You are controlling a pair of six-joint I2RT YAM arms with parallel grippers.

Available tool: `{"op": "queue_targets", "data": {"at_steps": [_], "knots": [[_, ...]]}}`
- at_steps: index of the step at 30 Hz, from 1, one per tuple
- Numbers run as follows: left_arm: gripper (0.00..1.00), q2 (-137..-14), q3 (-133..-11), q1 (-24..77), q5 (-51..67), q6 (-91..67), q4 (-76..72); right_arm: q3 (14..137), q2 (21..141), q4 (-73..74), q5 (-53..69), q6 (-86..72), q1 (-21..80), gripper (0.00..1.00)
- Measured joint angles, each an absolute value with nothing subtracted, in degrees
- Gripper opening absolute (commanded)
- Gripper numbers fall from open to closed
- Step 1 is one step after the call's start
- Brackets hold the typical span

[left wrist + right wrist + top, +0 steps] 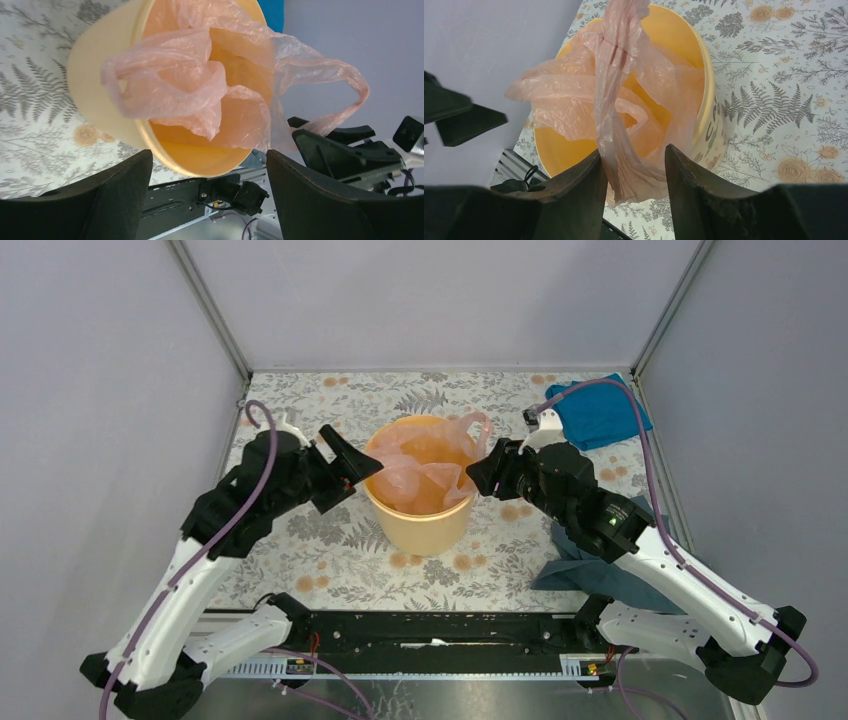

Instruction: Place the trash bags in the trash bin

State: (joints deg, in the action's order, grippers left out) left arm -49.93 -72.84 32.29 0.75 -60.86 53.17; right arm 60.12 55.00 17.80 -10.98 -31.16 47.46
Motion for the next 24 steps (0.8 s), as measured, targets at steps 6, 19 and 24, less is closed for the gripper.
{"op": "queue_targets", "data": {"at_steps": [6, 19, 24], "knots": [[0.69, -56.1, -71.5, 32.3, 2.6, -67.0, 45.7, 60.1, 54.7, 17.3, -10.9, -31.1, 47.5, 0.52], [0.67, -62.8, -71.7, 32.3, -0.7, -74.4, 45.3, 60.0, 54.4, 17.2, -10.9, -30.3, 47.5, 0.52], [0.38, -64.0, -72.4, 32.3, -3.8, -74.3, 46.8, 59.2, 54.2, 17.1, -10.9, -30.2, 47.5, 0.45]]}}
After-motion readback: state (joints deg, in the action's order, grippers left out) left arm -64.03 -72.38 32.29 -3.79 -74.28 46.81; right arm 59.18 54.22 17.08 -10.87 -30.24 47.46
